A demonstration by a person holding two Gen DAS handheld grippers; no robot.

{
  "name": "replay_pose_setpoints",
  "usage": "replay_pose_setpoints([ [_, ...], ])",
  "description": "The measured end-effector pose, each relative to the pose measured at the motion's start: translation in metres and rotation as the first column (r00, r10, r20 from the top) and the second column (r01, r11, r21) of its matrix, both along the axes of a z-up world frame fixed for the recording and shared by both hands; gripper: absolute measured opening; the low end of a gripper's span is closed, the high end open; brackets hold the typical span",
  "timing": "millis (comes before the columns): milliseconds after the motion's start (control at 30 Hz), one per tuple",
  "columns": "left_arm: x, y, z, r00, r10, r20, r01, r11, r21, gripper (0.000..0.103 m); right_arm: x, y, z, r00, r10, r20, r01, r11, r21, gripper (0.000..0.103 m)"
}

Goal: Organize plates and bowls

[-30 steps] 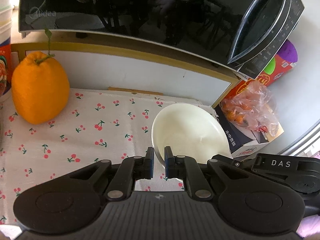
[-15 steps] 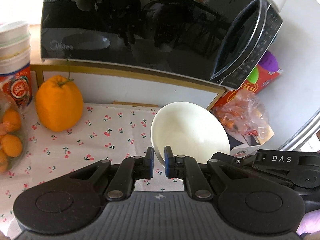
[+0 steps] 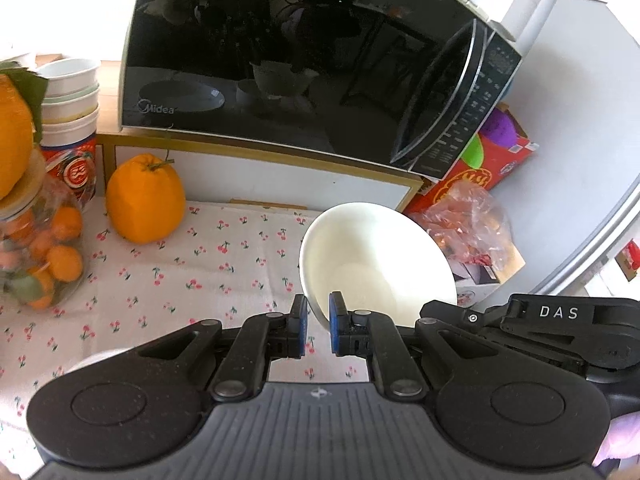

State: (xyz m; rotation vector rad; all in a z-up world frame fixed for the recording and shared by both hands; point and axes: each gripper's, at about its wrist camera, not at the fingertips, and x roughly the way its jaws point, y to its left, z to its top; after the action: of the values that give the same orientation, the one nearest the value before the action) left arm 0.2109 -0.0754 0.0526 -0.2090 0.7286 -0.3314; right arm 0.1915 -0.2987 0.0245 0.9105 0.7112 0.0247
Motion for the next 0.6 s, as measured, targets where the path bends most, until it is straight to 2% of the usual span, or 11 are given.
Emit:
replay_pose_setpoints([
  [300,-0.035,0.009,0.005,1.0,0.004,-0.01,-0.004,0.999,-0.043,0.009,-0.038,0.009,0.009,1.0,0.004,0.002,-0.004,1.0,0.013,0.01],
  [600,-0.068,0.018,0.003,1.0,0.001,-0.018,-0.002,0.999,-0.054,0.009,-0.072,0.022,0.015,1.0,0.018,-0.004,-0.018,0.999,-0.027,0.01],
])
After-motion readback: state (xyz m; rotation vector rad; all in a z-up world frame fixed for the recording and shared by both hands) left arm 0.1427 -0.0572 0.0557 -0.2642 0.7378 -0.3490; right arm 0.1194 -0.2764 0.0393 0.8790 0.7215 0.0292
